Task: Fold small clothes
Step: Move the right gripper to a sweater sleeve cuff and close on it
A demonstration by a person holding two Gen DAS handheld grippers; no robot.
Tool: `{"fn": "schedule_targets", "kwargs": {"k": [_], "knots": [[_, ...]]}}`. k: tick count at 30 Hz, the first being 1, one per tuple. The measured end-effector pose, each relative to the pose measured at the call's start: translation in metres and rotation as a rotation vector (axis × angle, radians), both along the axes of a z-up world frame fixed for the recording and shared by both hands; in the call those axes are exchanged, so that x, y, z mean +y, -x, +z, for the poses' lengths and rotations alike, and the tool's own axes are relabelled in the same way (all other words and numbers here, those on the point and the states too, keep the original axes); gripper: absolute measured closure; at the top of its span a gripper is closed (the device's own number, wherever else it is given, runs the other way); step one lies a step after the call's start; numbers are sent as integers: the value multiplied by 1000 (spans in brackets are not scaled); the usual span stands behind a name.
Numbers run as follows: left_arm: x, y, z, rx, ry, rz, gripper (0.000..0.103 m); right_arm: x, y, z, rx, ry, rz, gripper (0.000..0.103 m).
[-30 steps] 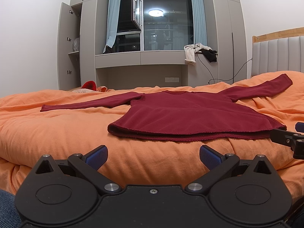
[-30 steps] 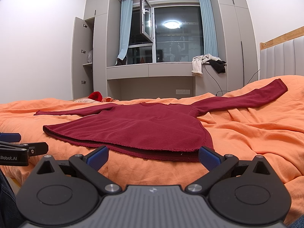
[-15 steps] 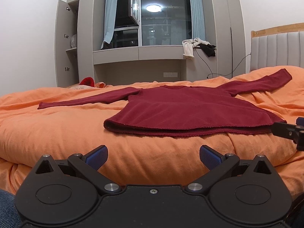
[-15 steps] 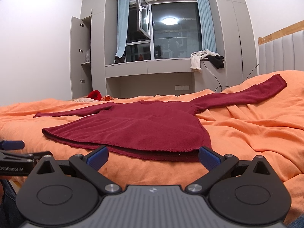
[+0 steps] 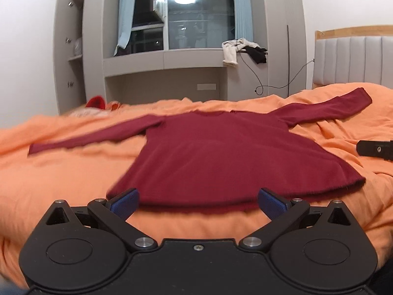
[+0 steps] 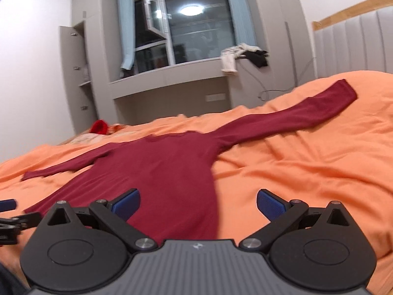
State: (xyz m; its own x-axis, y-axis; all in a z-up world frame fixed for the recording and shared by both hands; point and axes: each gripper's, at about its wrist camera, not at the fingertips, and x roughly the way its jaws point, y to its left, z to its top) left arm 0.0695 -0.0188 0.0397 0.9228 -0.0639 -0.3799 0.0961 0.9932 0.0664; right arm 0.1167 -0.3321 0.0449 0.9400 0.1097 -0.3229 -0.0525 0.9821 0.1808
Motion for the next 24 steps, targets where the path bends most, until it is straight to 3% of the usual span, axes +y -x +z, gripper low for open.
{"fn": "schedule_targets", "kwargs": {"k": [7, 10, 13, 21, 24], "knots": [[-8, -69, 22, 22, 11, -11, 1, -64, -73, 12, -3, -82, -125, 0], [-10, -104, 24, 28, 9, 7, 1, -96, -101, 11, -118, -129, -169, 0], [-12, -140, 23, 53, 31, 10, 1, -125, -126, 8, -163, -163, -223, 0], [-14, -202, 7, 46, 112, 10, 1, -176, -194, -12, -189, -102, -370, 0], [-12, -217, -7, 118, 119, 40, 1, -192, -214, -16, -187, -87, -411, 0]]}}
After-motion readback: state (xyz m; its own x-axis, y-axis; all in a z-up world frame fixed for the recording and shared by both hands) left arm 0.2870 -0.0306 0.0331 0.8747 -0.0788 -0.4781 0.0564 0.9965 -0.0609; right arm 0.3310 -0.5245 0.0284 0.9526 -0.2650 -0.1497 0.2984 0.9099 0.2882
